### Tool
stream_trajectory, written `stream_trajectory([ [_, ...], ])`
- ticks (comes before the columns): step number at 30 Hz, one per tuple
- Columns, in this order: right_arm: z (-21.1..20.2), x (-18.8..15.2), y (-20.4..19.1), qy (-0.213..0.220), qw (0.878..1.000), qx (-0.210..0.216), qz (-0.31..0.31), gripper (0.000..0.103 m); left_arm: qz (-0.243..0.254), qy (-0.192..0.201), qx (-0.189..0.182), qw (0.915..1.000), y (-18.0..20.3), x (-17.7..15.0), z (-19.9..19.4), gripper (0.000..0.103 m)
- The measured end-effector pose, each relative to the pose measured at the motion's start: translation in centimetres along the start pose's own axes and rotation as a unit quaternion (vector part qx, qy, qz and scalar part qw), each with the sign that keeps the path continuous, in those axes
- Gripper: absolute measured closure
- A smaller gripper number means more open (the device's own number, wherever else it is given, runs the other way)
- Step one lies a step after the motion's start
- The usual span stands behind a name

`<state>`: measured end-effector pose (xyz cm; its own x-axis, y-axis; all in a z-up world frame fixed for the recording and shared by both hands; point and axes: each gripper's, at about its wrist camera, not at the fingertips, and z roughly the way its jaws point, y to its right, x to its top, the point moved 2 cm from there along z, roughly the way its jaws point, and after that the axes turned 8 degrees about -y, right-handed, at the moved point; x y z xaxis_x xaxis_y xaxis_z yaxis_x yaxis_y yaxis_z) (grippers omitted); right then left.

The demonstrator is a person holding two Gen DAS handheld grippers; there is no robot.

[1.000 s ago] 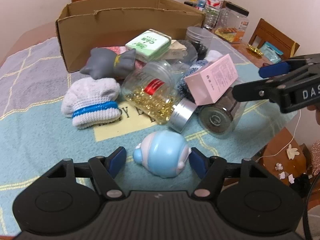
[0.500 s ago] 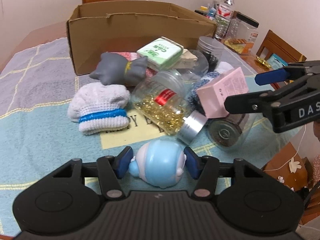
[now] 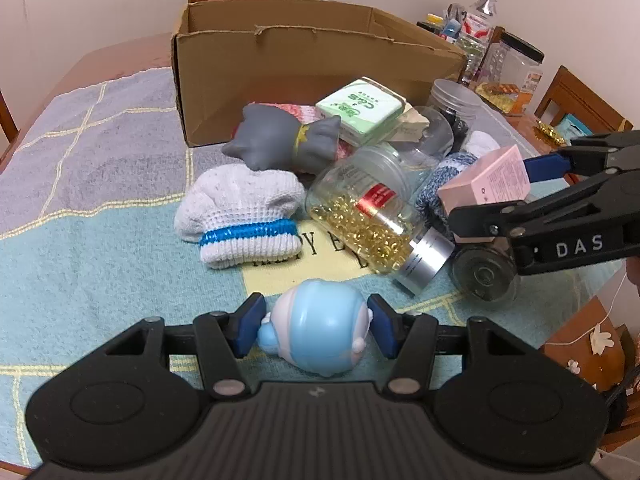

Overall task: Organize objects
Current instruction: 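Grasp the light-blue toy with the left tool while the right tool grasps the pink box, then carry both items over the cardboard box and open both tools to drop them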

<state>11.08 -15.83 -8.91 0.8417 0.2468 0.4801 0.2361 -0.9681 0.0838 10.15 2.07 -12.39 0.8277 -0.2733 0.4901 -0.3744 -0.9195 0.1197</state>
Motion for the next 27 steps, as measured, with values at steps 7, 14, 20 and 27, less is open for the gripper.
stream_trajectory([
  [7, -0.7, 0.5, 0.8, 0.001, 1.0, 0.01, 0.017, 0.019, 0.017, -0.003, 0.001, 0.9999, 0.1, 0.9, -1.0, 0.048],
  [14, -2.5, 2.7, 2.2, 0.026, 0.999, -0.012, 0.023, 0.019, 0.021, 0.009, 0.01, 0.9997, -0.4, 3.6, -3.2, 0.049],
  [20, -4.0, 6.0, 3.8, 0.055, 0.998, 0.008, 0.019, 0.019, 0.035, 0.045, 0.019, 0.9982, -0.7, 8.3, -5.3, 0.049],
  [27, -4.7, 11.5, 5.7, 0.091, 0.996, 0.006, 0.012, 0.019, 0.058, 0.101, 0.046, 0.9921, -0.8, 16.3, -6.6, 0.049],
])
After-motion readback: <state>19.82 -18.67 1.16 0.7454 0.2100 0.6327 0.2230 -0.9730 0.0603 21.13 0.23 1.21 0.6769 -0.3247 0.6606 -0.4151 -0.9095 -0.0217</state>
